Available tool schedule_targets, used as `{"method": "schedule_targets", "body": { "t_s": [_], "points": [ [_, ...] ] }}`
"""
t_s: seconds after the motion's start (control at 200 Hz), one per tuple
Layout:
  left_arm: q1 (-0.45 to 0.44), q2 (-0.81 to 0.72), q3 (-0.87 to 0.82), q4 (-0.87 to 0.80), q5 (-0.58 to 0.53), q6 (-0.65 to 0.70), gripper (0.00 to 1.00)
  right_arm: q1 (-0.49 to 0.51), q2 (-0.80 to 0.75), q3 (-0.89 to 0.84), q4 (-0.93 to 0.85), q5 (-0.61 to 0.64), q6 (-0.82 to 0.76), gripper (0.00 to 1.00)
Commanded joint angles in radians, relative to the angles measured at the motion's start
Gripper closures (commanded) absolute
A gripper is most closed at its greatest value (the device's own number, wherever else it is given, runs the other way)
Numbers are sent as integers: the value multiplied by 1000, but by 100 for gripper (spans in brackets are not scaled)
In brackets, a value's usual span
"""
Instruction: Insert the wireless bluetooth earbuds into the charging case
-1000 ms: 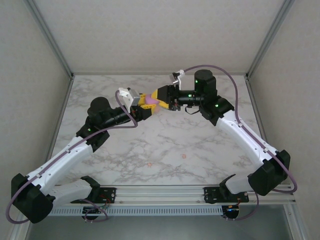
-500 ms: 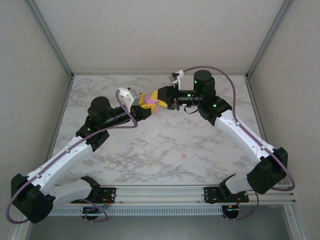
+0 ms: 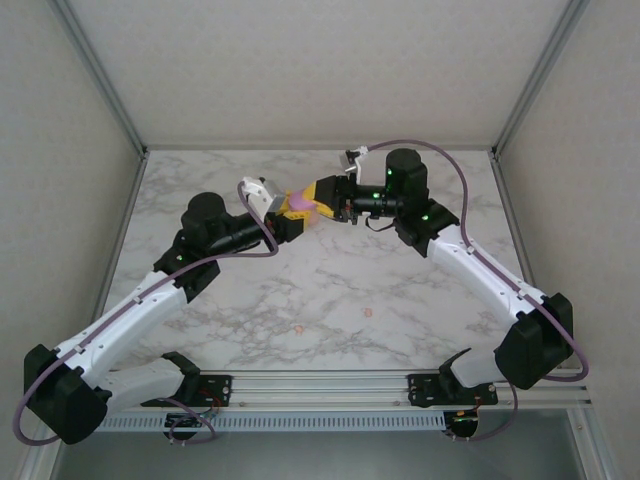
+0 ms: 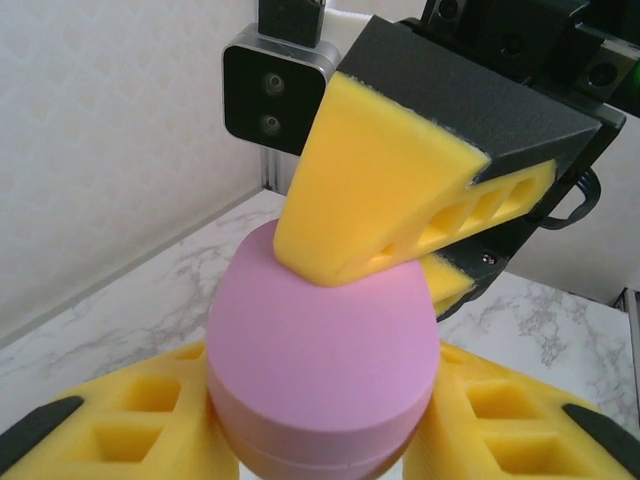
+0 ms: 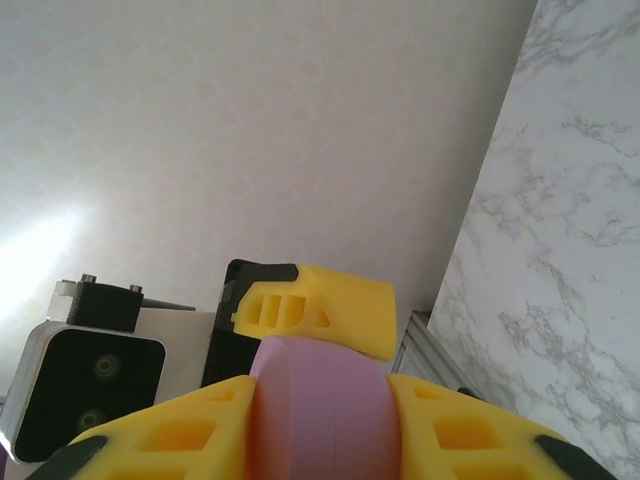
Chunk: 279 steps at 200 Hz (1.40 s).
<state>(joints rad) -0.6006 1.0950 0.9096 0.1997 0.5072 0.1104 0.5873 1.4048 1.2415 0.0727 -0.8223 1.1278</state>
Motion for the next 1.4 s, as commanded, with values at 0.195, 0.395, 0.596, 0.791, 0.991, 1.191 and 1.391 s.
{"method": "schedule_targets", "body": {
  "t_s": [0.195,0.395,0.596,0.791,0.991,1.191,1.391],
  "points": [
    [-10,1,32,-19,-9,30,54,0,-27,-23,25,81,13,93],
    [-10,1,37,-28,-12,38,54,-8,-39,-33,27,99,15,95],
    [-10,2,38,-43,-11,46,49,-30,-75,-62,3,159,7,95],
    [-11,-17,34,-65,-35,46,45,-91,-119,-132,-40,276,9,95],
    [-10,-60,20,-47,-136,21,43,-184,-103,-218,-213,465,-94,95],
    [-7,-98,11,-26,-260,-45,37,-275,67,-320,-125,443,-125,94],
    [5,-124,29,-79,-378,-145,28,-321,273,-324,52,371,-122,95]
  ]
}}
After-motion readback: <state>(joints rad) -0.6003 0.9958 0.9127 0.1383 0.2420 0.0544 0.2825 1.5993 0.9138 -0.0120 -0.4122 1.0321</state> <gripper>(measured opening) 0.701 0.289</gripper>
